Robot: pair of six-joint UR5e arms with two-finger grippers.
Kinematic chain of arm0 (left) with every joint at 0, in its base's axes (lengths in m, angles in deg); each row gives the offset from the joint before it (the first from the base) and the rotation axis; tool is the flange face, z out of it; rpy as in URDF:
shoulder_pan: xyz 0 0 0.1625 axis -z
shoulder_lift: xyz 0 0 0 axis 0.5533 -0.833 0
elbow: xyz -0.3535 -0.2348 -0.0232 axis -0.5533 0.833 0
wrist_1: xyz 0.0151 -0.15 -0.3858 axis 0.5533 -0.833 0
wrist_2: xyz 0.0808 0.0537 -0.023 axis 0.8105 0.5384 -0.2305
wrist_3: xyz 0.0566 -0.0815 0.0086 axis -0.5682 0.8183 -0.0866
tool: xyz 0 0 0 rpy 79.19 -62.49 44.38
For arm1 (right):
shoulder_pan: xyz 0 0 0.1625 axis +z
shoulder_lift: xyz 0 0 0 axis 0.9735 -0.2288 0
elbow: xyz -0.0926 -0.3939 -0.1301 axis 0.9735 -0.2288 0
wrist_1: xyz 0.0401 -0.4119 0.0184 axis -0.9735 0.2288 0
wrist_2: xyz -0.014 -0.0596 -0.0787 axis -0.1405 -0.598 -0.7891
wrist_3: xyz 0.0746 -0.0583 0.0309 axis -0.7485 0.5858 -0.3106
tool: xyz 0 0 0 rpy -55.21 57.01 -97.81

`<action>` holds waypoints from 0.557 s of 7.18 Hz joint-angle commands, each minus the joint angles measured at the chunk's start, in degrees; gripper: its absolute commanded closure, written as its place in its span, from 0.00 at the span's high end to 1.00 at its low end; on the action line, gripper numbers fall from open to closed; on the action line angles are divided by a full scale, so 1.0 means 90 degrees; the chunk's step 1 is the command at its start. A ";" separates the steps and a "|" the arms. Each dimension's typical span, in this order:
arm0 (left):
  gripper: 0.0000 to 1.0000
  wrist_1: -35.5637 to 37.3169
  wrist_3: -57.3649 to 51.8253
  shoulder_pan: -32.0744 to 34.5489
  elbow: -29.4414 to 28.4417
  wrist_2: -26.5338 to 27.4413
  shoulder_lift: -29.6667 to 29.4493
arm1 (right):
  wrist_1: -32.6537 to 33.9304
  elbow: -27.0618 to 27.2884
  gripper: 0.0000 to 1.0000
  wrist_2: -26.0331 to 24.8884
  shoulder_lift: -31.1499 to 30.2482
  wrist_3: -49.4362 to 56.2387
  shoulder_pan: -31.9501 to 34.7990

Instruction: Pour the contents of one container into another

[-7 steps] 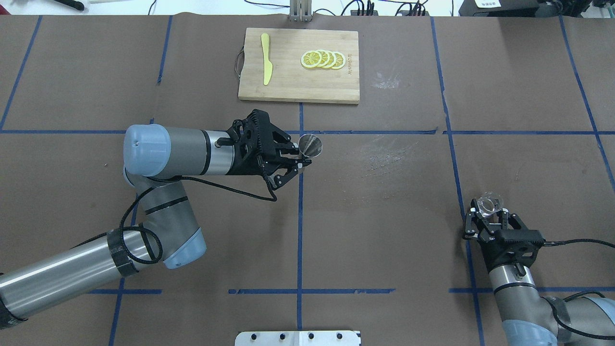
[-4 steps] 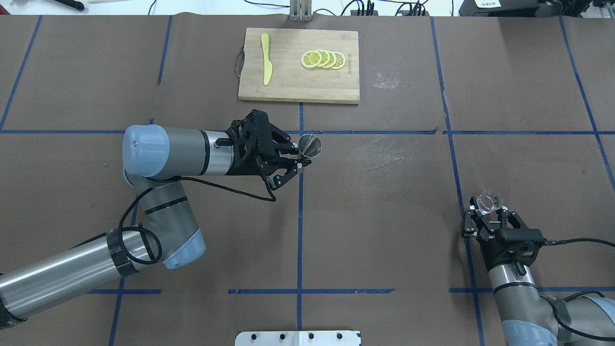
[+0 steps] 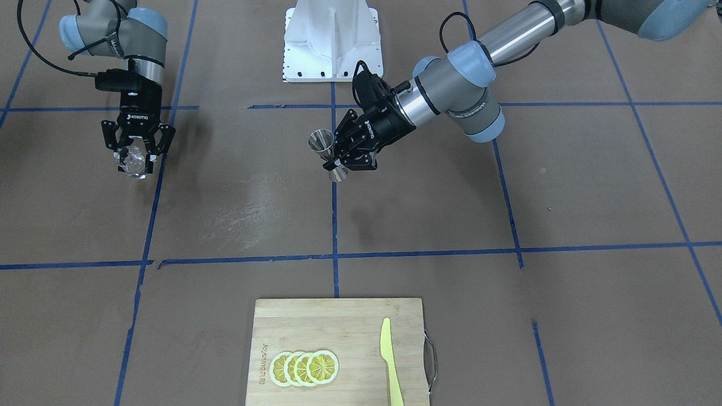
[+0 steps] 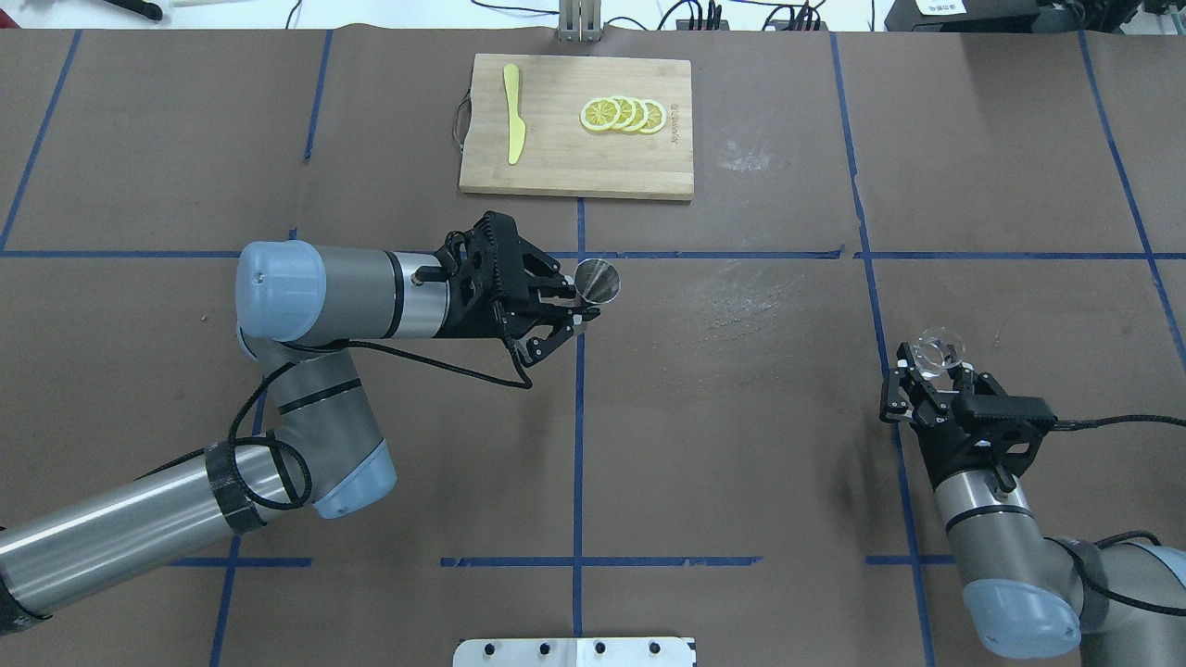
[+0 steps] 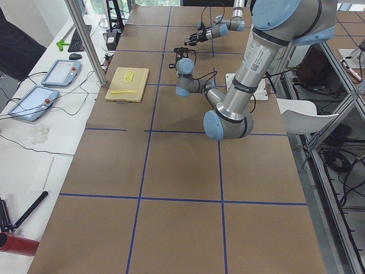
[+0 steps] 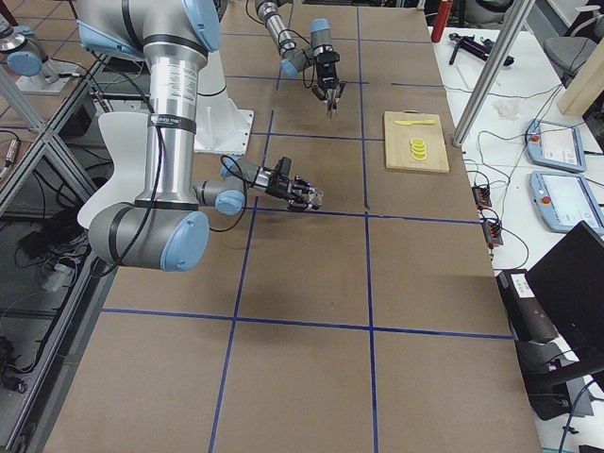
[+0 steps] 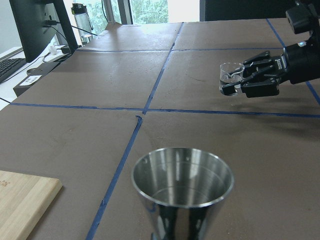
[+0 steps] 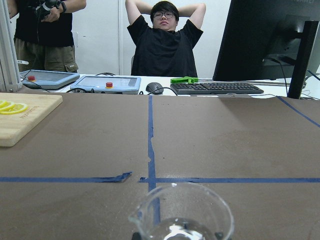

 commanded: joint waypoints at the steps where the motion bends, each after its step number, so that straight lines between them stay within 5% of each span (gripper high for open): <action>1: 0.00 0.0000 0.0000 0.0000 0.0000 -0.0007 0.0000 | -0.0009 0.0184 0.00 0.0217 0.0357 0.0530 0.0275; 4: 0.00 -0.0010 0.0000 0.0000 0.0000 -0.0007 0.0000 | -0.0009 0.0203 0.00 0.0275 0.0799 0.2111 0.0558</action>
